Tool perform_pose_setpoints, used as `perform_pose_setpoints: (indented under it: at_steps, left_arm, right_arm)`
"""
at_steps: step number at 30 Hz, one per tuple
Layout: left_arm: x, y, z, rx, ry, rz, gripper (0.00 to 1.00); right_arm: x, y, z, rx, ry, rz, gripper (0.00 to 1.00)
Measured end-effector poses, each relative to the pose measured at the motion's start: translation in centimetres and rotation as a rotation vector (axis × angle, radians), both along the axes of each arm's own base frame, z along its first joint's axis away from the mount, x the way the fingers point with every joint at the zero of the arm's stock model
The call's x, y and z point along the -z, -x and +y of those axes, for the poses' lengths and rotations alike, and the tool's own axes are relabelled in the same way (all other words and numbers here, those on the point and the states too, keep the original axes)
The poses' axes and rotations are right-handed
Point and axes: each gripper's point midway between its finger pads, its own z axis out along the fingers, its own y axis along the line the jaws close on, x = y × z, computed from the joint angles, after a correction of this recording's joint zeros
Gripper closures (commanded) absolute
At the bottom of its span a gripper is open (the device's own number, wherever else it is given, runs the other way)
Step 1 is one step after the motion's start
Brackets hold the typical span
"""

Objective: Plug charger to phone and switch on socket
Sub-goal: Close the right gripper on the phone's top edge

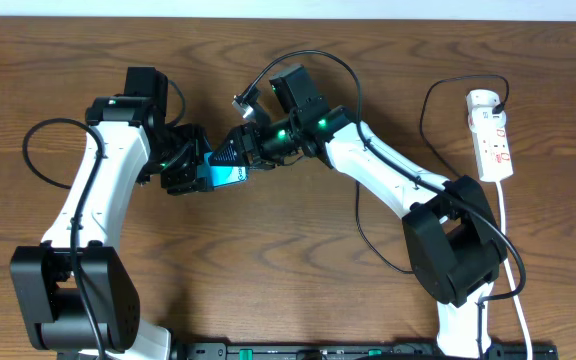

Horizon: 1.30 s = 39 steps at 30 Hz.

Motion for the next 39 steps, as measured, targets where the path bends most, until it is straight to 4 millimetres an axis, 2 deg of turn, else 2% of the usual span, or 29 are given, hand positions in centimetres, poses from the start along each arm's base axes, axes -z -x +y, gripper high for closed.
perform_pose_setpoints:
  at_steps: [7, 9, 12, 20, 25, 30, 39]
  left_arm:
    - [-0.02, -0.01, -0.04, 0.000, 0.003, -0.001, 0.93]
    - [-0.02, -0.01, -0.04, 0.000, 0.003, -0.001, 0.93]
    - [-0.03, -0.01, -0.08, 0.001, 0.005, -0.001, 0.93]
    - [-0.04, -0.05, -0.10, 0.001, 0.006, -0.002, 0.92]
    - [-0.04, -0.07, -0.10, 0.004, 0.006, -0.004, 0.93]
    - [-0.09, -0.12, -0.22, 0.006, 0.013, -0.007, 0.93]
    - [-0.33, -0.10, -0.75, 0.017, 0.046, -0.010, 0.93]
  right_arm:
    - [0.00, -0.01, 0.00, 0.000, 0.000, 0.000, 0.45]
    - [0.00, -0.01, 0.00, -0.001, 0.000, -0.003, 0.54]
    - [0.05, 0.01, -0.03, 0.000, 0.002, -0.002, 0.61]
    - [0.19, -0.14, -0.06, 0.008, 0.010, -0.006, 0.67]
    - [0.25, -0.18, -0.08, 0.010, 0.013, -0.006, 0.66]
    - [0.22, -0.15, -0.07, 0.009, 0.012, -0.006, 0.58]
    - [0.24, -0.07, -0.03, 0.007, 0.012, -0.005, 0.58]
